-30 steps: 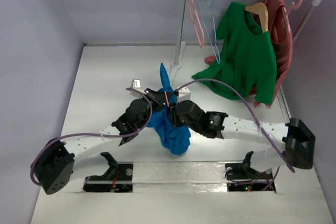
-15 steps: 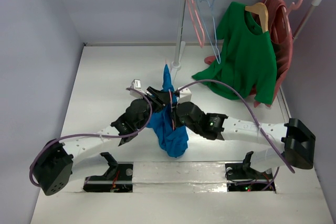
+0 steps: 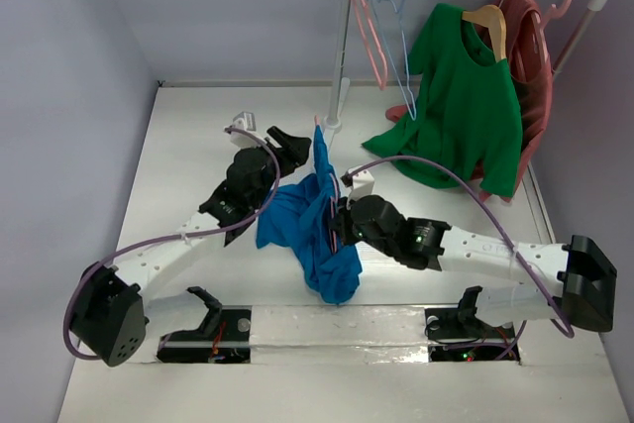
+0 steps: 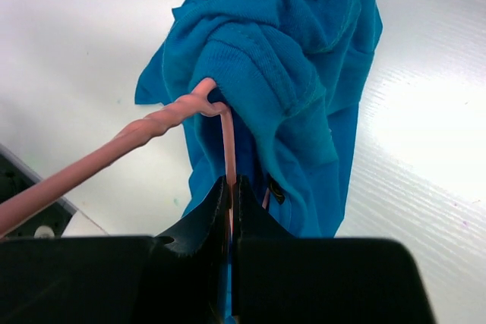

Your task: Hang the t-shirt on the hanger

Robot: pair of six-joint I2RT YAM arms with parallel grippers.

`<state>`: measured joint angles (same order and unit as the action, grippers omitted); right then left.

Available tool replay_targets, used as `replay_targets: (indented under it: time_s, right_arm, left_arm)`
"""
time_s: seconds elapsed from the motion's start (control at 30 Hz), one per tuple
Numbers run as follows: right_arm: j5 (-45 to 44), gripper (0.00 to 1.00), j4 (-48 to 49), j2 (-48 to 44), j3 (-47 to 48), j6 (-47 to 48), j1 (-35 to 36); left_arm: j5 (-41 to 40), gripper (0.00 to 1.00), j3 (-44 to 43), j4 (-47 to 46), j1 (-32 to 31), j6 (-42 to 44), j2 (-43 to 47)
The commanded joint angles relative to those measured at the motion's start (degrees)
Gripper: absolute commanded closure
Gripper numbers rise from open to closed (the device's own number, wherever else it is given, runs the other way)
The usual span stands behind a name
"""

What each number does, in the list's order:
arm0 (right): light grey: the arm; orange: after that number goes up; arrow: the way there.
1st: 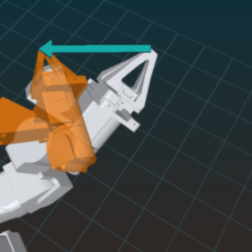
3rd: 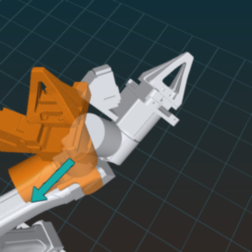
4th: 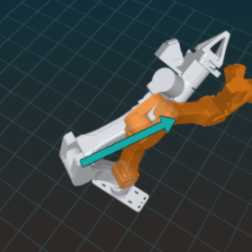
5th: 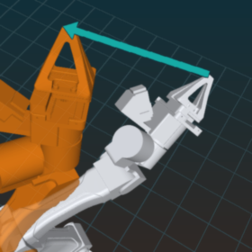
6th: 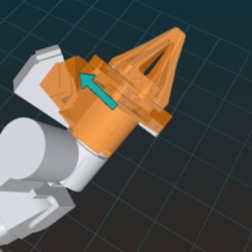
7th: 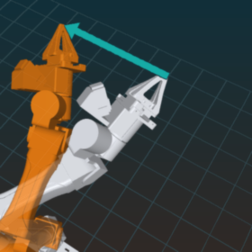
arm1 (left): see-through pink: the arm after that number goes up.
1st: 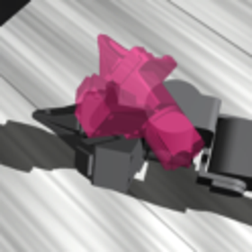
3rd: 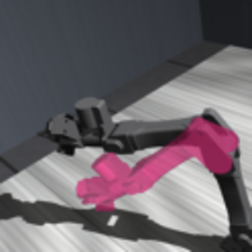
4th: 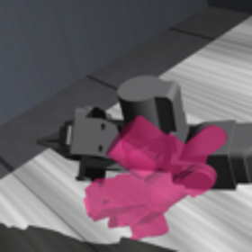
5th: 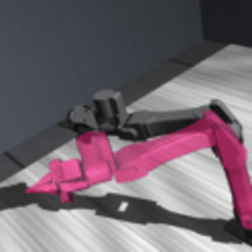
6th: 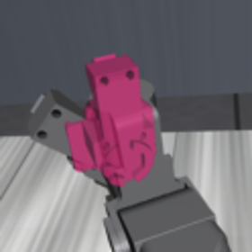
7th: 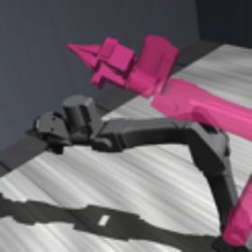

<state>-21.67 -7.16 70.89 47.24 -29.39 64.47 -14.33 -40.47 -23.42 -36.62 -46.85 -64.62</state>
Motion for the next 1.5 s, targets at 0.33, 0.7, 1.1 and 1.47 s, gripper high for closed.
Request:
replay_targets:
  time_s: [0.33, 0.7, 1.1, 1.47]
  right_arm:
    - [4.0, 1.00, 1.4, -3.0, -0.6, 0.6, -0.2]
    - [5.2, 1.00, 1.9, -4.0, -1.3, 0.3, -0.2]
    - [6.7, 1.00, -0.2, -6.7, -2.7, -0.3, -0.2]
    - [12.5, 1.00, -5.6, -12.4, -4.1, 0.5, -0.2]
  left_arm:
    - [6.5, 0.57, -7.0, -4.0, 0.8, 10.4, -7.0]
    - [4.4, 0.84, -8.9, -4.8, 0.8, 10.7, -11.0]
    - [0.8, 1.00, -10.6, -1.6, 2.1, 10.5, -9.8]
    - [1.8, 1.00, -22.2, 6.0, 12.4, 13.6, -10.2]
